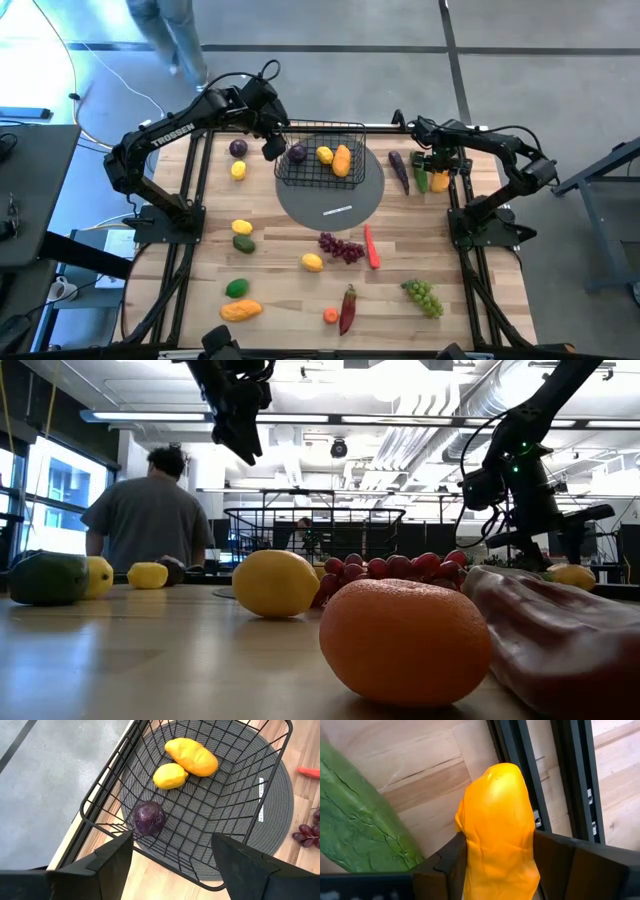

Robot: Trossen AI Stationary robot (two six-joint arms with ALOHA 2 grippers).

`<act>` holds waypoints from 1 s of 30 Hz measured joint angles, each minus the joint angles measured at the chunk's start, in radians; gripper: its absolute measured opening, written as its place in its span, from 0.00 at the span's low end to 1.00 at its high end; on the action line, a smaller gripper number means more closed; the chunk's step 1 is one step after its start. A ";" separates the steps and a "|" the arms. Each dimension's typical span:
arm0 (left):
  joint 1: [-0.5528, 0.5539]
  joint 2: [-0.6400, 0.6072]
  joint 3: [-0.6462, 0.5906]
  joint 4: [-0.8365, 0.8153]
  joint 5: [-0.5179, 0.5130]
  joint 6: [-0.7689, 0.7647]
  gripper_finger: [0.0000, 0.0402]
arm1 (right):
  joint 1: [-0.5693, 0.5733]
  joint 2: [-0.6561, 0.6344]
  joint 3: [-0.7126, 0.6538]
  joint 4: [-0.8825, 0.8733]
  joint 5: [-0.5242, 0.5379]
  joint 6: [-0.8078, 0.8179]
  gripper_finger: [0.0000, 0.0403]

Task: Build produce basket
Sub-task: Put the top yellow mango into the black wire basket

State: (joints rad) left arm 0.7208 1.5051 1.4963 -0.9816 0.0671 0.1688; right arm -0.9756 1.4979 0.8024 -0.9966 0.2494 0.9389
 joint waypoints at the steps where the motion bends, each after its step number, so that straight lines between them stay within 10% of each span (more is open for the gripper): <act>1: 0.000 0.000 0.000 0.002 0.000 0.000 0.64 | 0.000 0.000 0.000 0.000 -0.003 -0.002 0.39; 30: 0.050 0.000 0.000 0.009 -0.053 -0.001 0.64 | 0.223 -0.238 0.406 -0.016 0.055 -0.020 0.38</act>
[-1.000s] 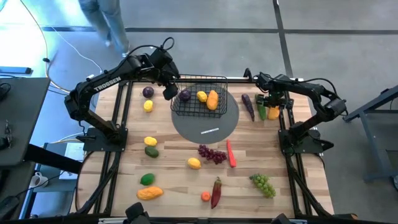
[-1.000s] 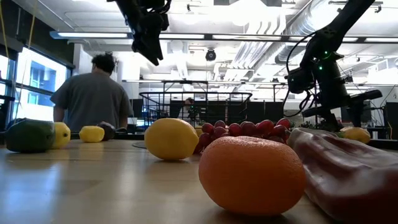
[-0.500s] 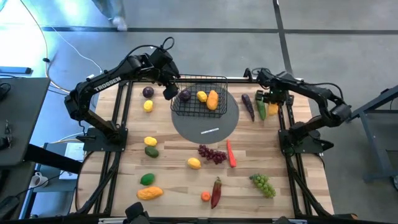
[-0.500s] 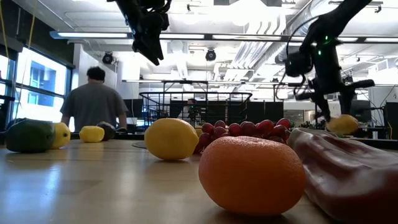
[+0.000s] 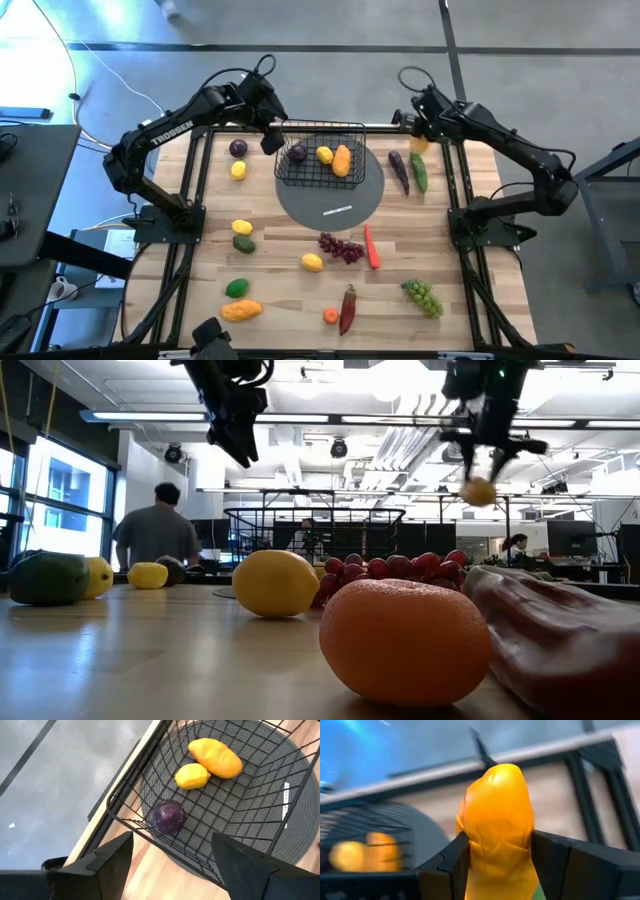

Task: Build produce basket
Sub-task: Put the top yellow mango into the black wire basket

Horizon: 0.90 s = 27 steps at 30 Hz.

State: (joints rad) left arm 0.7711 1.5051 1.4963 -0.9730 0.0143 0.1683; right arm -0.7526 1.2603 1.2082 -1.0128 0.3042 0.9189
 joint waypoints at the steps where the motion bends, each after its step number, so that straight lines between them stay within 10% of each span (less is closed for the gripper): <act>1: 0.007 0.000 0.000 0.000 0.000 0.000 0.64 | 0.017 0.001 0.016 0.029 0.010 -0.002 0.38; 27: 0.094 0.000 0.000 -0.001 0.000 0.008 0.64 | 0.337 0.227 0.047 0.570 0.034 -0.101 0.38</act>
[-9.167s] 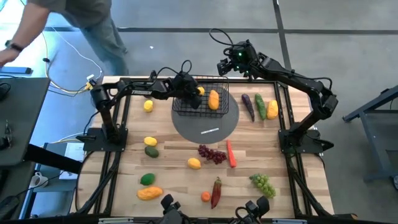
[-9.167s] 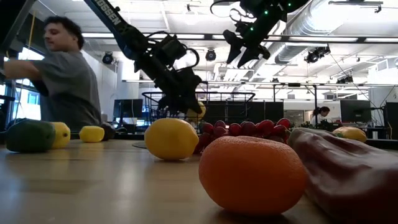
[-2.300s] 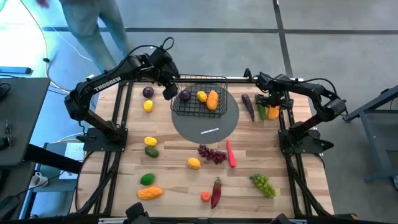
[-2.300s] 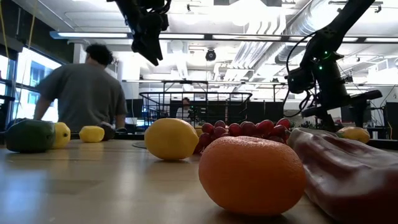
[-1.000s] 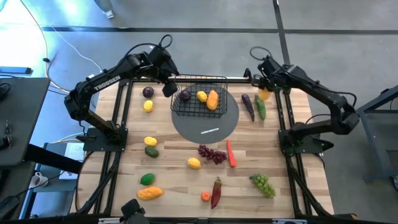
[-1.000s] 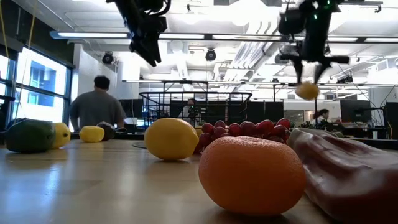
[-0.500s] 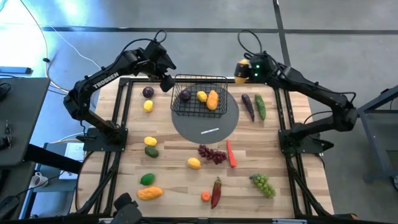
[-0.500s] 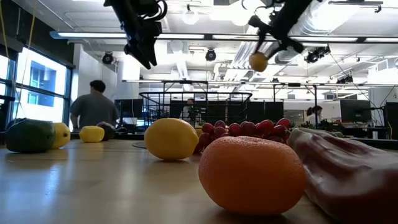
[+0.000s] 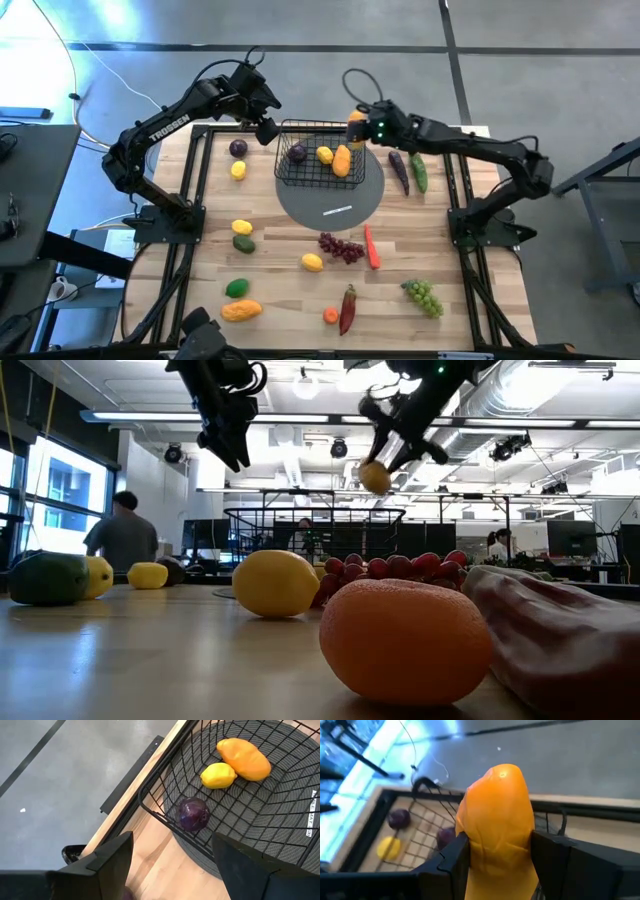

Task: Build produce basket
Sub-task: Put the top yellow mango into the black wire basket

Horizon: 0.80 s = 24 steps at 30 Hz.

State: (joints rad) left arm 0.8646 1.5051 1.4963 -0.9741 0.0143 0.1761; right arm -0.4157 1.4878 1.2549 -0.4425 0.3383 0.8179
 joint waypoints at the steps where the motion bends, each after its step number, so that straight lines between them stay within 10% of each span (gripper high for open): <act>1: 0.000 0.000 0.000 0.000 0.000 0.000 0.64 | 0.007 0.013 0.000 0.000 -0.001 -0.004 0.38; 24: 0.000 0.000 0.000 -0.001 0.000 -0.008 0.64 | 0.058 0.220 -0.001 0.043 -0.058 -0.076 0.38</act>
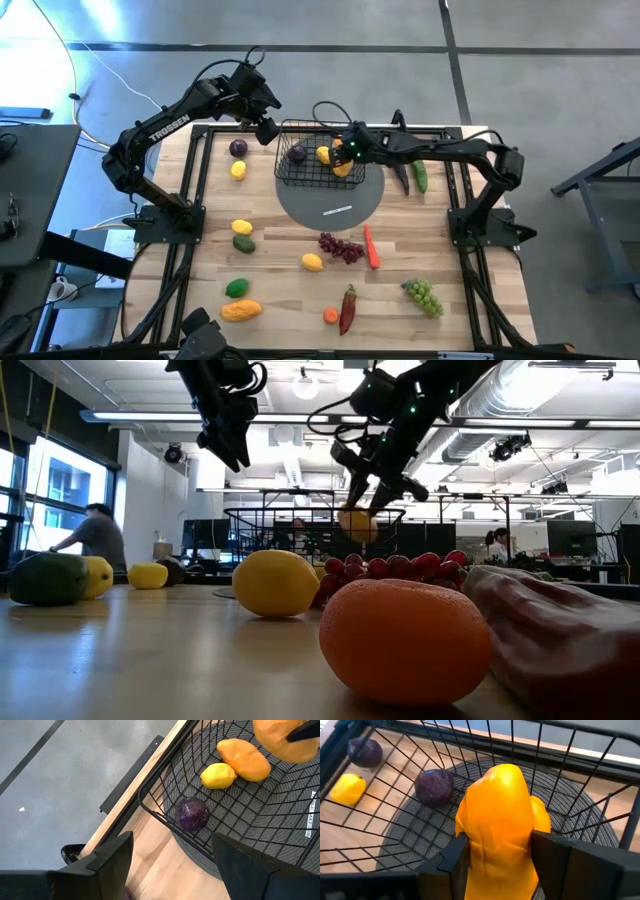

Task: Build produce basket
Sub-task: Put the top yellow mango into the black wire basket, then put the middle yellow lemon into the black wire basket

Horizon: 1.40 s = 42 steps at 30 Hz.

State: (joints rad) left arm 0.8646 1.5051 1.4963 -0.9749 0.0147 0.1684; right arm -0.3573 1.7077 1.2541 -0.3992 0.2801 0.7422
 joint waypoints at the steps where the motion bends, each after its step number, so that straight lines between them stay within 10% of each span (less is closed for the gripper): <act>1: 0.000 0.000 0.000 0.000 0.000 0.000 0.64 | 0.000 0.003 0.000 -0.001 0.000 0.000 0.38; 19: 0.000 0.000 0.000 0.000 0.000 0.000 0.64 | -0.003 0.006 0.004 -0.029 -0.005 0.054 0.60; 42: -0.001 -0.106 -0.003 -0.176 0.011 -0.066 0.64 | -0.032 0.006 0.218 -0.233 0.040 -0.063 0.62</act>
State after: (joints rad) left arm 0.8638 1.3986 1.4933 -1.1508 0.0257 0.1027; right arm -0.3890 1.7138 1.4724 -0.6320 0.3205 0.6796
